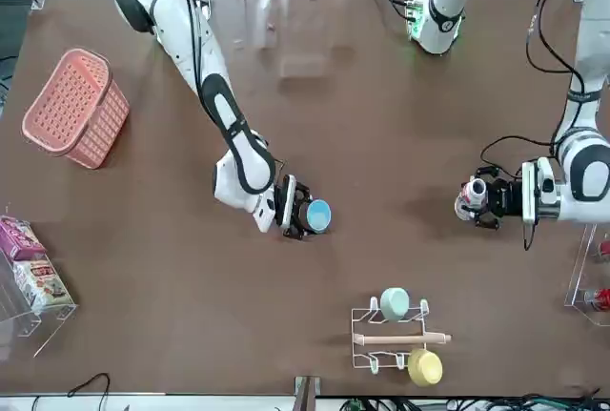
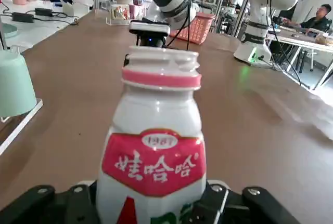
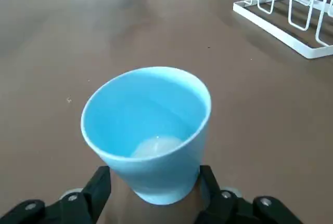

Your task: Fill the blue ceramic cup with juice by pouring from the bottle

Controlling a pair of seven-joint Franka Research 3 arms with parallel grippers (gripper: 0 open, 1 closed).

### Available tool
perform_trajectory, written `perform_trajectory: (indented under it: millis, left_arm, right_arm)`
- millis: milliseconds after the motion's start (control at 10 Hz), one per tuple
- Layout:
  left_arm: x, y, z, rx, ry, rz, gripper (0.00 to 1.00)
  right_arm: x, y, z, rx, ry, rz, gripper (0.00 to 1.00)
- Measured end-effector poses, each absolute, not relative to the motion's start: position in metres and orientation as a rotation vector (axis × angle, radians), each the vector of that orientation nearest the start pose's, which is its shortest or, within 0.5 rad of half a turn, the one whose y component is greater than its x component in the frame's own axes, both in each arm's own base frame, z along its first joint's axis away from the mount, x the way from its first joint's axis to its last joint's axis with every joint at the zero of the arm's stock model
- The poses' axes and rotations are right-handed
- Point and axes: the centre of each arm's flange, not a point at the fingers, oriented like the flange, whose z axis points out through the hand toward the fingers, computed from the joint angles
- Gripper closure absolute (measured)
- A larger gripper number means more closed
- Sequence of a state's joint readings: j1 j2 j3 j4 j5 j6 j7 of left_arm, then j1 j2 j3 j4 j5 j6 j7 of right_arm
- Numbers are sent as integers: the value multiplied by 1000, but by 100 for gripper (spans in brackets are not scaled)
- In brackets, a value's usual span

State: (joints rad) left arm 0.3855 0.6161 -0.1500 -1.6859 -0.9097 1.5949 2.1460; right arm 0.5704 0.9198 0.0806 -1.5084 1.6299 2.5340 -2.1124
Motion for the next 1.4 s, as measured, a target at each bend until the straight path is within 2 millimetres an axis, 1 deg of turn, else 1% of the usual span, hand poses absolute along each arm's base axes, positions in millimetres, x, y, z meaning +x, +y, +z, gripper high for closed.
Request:
perform_trajectory:
  millis: [200,300,400,500,600,900,1000,1300,1400]
  left_arm:
    - [634,25,279,1561,-1486,701,48]
    - [641,-3,287,1589,-1523,689,48]
    - [646,-32,290,1622,-1541,669,48]
    - [649,-56,293,1657,-1543,647,48]
    - [651,-74,294,1702,-1551,624,48]
    - [655,-112,298,1831,-1560,559,50]
    - [654,-129,299,1860,-1552,543,50]
    - [647,-196,301,1960,-1504,512,50]
    - [643,-214,300,1987,-1517,498,50]
  right_arm:
    - [573,412,119,-1828,-1409,-867,24]
    - [573,411,118,-1829,-1409,-868,24]
    - [573,411,118,-1830,-1408,-868,24]
    - [574,410,118,-1832,-1406,-869,24]
    - [575,409,118,-1836,-1403,-870,24]
    - [575,408,117,-1838,-1399,-870,26]
    - [575,408,117,-1839,-1399,-870,28]
    - [575,408,117,-1838,-1399,-870,30]
    - [575,408,117,-1838,-1399,-870,31]
